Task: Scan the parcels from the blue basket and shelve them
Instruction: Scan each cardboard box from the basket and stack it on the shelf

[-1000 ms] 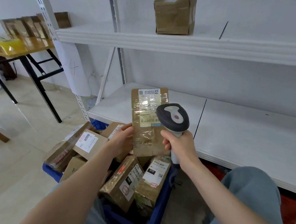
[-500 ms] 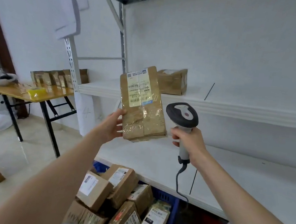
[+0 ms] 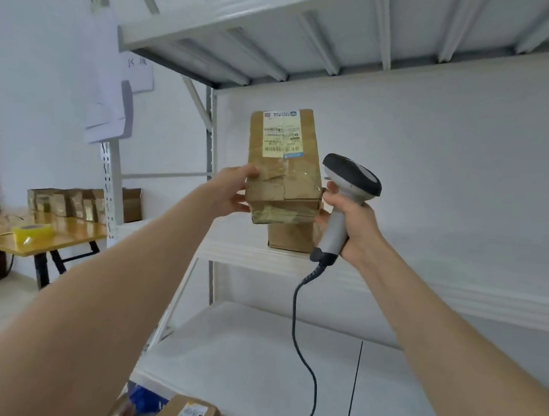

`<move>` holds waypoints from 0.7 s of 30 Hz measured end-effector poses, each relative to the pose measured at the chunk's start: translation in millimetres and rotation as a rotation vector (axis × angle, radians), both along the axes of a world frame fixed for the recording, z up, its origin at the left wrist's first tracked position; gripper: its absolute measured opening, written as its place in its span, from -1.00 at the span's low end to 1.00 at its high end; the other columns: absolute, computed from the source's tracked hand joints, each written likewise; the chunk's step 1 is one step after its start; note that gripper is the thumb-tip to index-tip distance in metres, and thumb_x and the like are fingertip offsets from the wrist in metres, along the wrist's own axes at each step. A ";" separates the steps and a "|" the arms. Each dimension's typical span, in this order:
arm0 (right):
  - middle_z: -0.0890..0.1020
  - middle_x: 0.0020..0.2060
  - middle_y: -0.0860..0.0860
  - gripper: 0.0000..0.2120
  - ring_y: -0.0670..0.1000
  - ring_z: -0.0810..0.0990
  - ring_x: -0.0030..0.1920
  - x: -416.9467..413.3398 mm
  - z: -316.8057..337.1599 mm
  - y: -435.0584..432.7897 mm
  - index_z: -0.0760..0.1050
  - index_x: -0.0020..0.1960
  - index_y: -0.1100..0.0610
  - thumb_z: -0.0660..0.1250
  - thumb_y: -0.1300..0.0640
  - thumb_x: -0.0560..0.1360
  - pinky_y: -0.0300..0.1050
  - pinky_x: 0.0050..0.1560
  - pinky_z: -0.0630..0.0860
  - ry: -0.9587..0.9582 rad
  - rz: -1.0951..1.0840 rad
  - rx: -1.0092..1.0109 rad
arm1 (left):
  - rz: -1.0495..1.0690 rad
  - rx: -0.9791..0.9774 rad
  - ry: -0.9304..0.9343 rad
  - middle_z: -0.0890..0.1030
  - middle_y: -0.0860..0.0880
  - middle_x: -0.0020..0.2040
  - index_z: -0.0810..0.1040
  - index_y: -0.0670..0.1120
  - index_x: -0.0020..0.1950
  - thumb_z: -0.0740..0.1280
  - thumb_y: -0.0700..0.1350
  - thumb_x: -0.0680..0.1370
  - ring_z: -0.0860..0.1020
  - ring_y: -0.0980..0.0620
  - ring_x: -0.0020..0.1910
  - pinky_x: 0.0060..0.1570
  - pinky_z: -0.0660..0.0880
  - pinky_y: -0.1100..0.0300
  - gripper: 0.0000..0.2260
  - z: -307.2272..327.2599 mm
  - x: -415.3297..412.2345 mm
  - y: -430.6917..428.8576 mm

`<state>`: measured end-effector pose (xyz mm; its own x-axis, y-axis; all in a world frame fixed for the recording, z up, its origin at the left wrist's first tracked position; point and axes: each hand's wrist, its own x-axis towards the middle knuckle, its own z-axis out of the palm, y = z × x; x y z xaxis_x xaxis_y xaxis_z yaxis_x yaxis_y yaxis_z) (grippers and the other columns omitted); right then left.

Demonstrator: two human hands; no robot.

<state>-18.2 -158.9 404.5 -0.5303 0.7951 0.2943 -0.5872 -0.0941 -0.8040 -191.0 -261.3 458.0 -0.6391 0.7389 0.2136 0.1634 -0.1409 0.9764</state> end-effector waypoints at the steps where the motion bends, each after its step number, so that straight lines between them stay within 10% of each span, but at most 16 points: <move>1: 0.66 -0.13 -0.04 -0.84 0.06 0.62 0.00 -5.5 6.4 6.2 0.60 -0.04 0.14 0.43 0.33 0.42 0.06 0.17 0.56 0.002 -0.013 -0.004 | -0.007 0.019 0.000 0.54 -0.11 -0.11 0.51 -0.12 -0.02 0.25 -0.11 0.58 0.54 -0.08 -0.17 -0.04 0.57 -0.04 -0.90 5.8 -2.4 8.5; 11: 0.58 -0.07 0.05 -0.78 0.06 0.59 -0.07 -46.3 15.9 61.2 0.54 0.06 0.13 0.44 0.24 0.43 0.01 0.10 0.58 -0.115 -0.081 -0.071 | 0.003 0.095 0.130 0.59 -0.08 0.06 0.42 -0.18 0.37 0.27 -0.19 0.60 0.57 0.00 -0.04 -0.03 0.53 0.18 -0.66 -3.9 -33.7 78.7; 15: 0.54 -0.15 0.06 -0.58 0.08 0.53 -0.14 -58.1 13.6 69.6 0.49 0.23 0.17 0.45 0.16 0.41 0.06 0.10 0.54 -0.205 -0.131 -0.033 | 0.199 -0.068 0.595 0.29 -0.12 0.47 0.21 -0.08 0.53 0.22 -0.19 0.62 0.33 -0.09 0.41 0.37 0.32 0.11 -0.52 -21.2 -41.6 99.9; 21: 0.49 -0.25 0.06 -0.63 0.04 0.48 -0.24 -60.3 4.8 77.4 0.49 0.20 0.17 0.43 0.17 0.42 0.03 -0.01 0.53 -0.259 -0.186 -0.028 | 0.548 -0.319 1.261 -0.10 -0.11 0.57 -0.03 0.15 0.56 0.21 -0.10 0.58 -0.11 -0.11 0.55 0.50 -0.06 -0.08 -0.37 -52.1 -16.5 108.8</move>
<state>-78.5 -81.5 409.3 -0.4294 0.8915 0.1445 -0.3722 -0.0289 -0.9277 -207.5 -152.5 406.0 -0.3650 0.5866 0.7230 0.9001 0.4206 0.1132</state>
